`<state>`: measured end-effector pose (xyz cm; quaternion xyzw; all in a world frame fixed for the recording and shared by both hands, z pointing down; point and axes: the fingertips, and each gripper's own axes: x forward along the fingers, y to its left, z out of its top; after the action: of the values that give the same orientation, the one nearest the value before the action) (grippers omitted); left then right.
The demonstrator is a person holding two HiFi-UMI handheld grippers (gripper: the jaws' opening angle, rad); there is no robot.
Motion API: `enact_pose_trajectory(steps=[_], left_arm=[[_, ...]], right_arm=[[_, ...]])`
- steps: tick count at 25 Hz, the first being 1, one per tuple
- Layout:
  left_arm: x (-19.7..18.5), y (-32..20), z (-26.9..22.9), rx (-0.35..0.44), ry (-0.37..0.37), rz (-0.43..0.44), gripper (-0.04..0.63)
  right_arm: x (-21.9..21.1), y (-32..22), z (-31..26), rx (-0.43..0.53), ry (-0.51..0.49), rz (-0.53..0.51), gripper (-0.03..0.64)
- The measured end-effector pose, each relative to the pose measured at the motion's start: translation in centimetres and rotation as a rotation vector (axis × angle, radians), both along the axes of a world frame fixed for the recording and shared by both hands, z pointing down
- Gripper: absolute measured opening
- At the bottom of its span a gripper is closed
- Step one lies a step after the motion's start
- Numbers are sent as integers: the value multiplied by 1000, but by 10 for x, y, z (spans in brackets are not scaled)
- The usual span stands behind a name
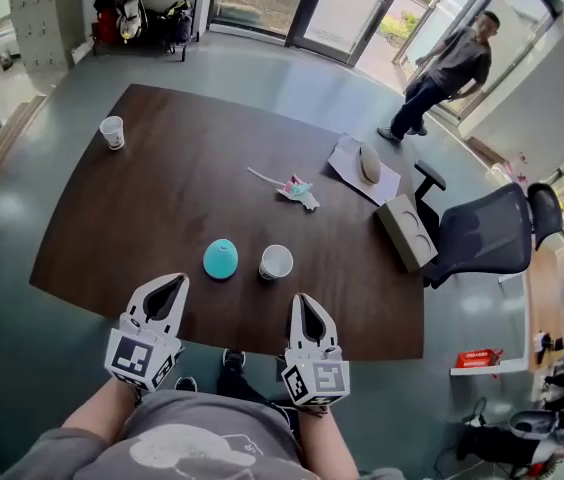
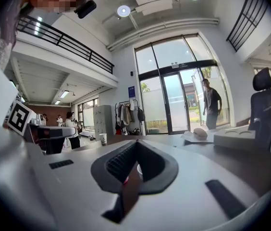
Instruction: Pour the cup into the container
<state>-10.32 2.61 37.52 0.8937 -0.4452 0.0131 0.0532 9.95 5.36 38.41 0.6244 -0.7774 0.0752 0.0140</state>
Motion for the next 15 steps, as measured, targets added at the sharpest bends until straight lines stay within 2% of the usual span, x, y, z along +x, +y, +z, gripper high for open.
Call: enact_pose_trajectory(steps=[5,11,15], left_arm=[[18,-24,-11,47,24,-44,3],[40,-43,-4,30,-14,-53,3],[53,-46,-1,16,-14,-58,3]], right_arm=[[18,-33,0,9,1,-35,-12],[40,-60,1,12,-18,-61,-12],[52,-67,3,9,-36,-81,-12]])
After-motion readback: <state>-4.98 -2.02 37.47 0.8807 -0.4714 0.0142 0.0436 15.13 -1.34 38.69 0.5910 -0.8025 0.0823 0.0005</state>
